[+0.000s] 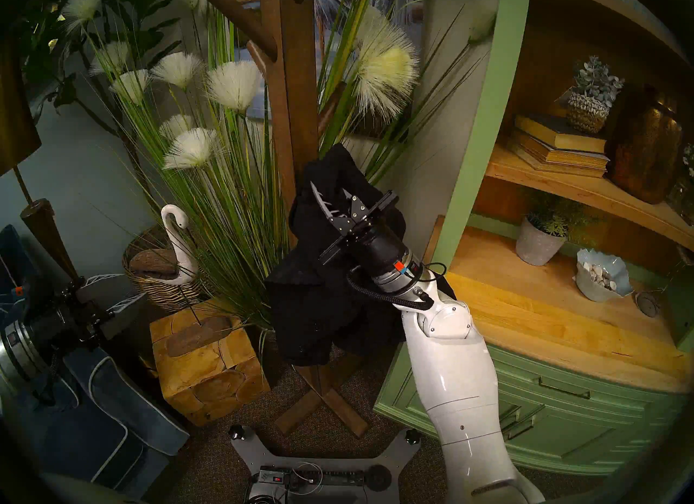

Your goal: Pick up jacket and place on coat hanger

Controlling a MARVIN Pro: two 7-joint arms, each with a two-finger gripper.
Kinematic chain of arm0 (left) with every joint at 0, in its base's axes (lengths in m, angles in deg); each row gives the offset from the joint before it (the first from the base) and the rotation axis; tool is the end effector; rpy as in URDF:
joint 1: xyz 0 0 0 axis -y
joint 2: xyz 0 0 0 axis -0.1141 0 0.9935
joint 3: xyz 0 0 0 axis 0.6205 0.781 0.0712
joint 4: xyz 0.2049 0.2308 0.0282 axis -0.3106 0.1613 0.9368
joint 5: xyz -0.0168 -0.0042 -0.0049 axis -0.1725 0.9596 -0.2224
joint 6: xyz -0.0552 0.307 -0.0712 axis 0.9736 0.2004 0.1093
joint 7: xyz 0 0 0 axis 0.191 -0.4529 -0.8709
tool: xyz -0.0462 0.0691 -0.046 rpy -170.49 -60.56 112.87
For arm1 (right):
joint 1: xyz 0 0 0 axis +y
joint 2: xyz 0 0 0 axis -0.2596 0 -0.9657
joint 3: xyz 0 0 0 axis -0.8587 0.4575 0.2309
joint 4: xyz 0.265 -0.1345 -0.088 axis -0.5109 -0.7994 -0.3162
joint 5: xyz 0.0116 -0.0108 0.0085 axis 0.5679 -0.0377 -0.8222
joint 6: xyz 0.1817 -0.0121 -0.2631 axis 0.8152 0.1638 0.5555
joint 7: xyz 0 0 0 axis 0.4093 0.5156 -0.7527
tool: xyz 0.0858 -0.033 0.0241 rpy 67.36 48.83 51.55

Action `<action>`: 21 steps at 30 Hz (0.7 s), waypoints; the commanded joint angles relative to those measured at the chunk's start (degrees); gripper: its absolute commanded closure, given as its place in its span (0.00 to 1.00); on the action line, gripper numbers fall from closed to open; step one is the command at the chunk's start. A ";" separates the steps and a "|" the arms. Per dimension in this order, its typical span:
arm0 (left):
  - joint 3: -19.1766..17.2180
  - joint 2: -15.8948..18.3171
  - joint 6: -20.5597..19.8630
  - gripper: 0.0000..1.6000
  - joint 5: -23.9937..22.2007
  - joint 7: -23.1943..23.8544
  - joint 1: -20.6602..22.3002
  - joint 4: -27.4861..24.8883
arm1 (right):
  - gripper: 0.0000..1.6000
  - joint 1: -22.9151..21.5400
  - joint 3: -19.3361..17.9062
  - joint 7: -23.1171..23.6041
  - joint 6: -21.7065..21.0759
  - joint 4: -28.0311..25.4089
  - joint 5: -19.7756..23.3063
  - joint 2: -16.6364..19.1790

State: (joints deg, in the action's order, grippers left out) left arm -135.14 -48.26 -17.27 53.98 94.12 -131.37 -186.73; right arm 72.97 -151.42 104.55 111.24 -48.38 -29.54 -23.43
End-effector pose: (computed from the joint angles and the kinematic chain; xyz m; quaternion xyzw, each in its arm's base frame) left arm 0.1390 0.1794 -0.1558 0.7483 -0.1583 0.6135 0.1965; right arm 0.3738 0.0587 -0.2254 -0.2042 -0.3329 -0.9074 0.1554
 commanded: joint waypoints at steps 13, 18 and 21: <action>0.02 0.11 0.02 0.00 -0.79 0.79 0.10 -0.87 | 1.00 -6.13 -2.04 -2.51 0.06 -3.85 1.72 -6.12; 0.00 0.11 0.01 0.00 -0.82 0.83 0.10 -0.88 | 1.00 -7.71 -0.82 -2.47 0.06 -3.34 0.49 -6.88; -0.04 0.11 0.00 0.00 -0.91 0.93 0.08 -0.89 | 1.00 -6.60 -0.31 -1.85 0.06 -3.94 -0.63 -6.83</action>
State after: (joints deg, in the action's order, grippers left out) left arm -135.11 -48.26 -17.27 54.03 94.08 -131.37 -186.73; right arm 69.64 -152.97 103.05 111.23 -49.58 -28.63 -28.27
